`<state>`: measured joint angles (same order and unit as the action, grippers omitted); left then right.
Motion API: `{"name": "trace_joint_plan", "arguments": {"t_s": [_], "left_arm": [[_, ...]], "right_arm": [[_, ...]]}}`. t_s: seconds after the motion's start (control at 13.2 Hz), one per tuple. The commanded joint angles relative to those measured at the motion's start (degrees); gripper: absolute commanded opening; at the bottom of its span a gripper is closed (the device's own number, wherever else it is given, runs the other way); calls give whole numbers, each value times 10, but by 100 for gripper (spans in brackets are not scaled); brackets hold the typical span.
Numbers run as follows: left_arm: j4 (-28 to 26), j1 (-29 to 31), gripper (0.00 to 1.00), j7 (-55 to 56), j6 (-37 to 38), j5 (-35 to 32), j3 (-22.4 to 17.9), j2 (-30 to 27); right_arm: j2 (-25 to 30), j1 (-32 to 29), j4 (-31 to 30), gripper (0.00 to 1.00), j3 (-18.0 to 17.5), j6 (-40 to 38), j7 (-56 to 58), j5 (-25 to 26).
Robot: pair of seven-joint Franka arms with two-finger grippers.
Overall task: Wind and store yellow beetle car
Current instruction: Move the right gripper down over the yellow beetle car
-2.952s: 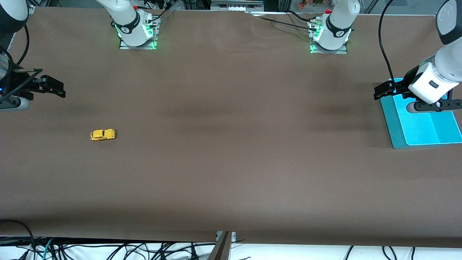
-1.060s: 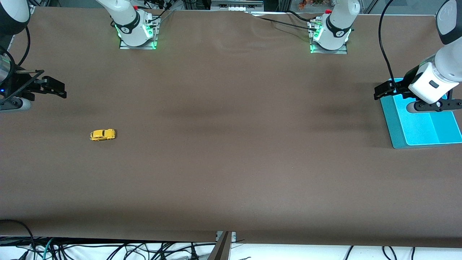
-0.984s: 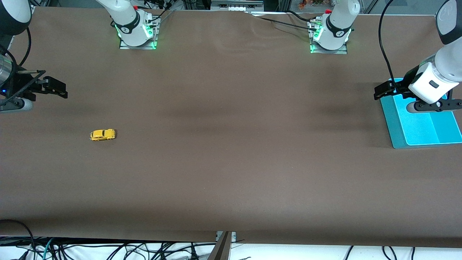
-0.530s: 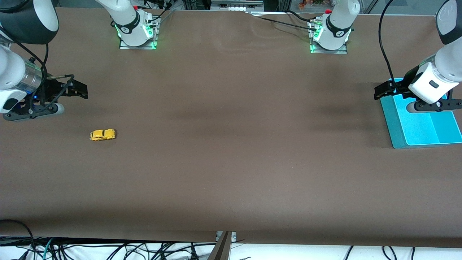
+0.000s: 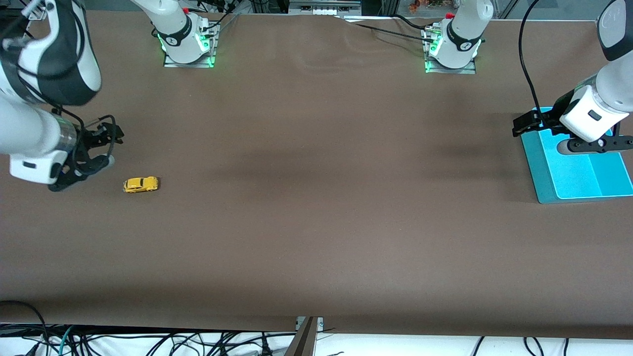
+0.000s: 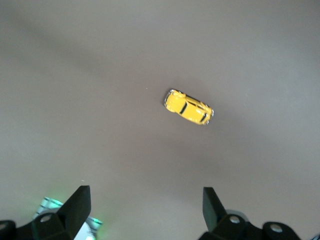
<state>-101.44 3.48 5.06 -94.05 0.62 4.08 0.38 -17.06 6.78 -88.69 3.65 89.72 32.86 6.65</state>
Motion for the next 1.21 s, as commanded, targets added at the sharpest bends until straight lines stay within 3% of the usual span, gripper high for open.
{"name": "trace_joint_plan", "arguments": {"t_s": [0.0,0.23,0.68,1.14], "left_arm": [[5,5,100,4,10,-18,6,-5],[5,5,100,4,10,-18,6,-5],[5,5,100,4,9,-18,6,-4],[5,5,100,4,9,-18,6,-5]], "right_arm": [[-24,-17,-17,99,-1,48,113,6],[-43,-33,-55,99,-1,118,222,-21],[-51,-45,-187,99,0,328,452,-23],[-51,-77,-275,99,0,461,565,-23]]}}
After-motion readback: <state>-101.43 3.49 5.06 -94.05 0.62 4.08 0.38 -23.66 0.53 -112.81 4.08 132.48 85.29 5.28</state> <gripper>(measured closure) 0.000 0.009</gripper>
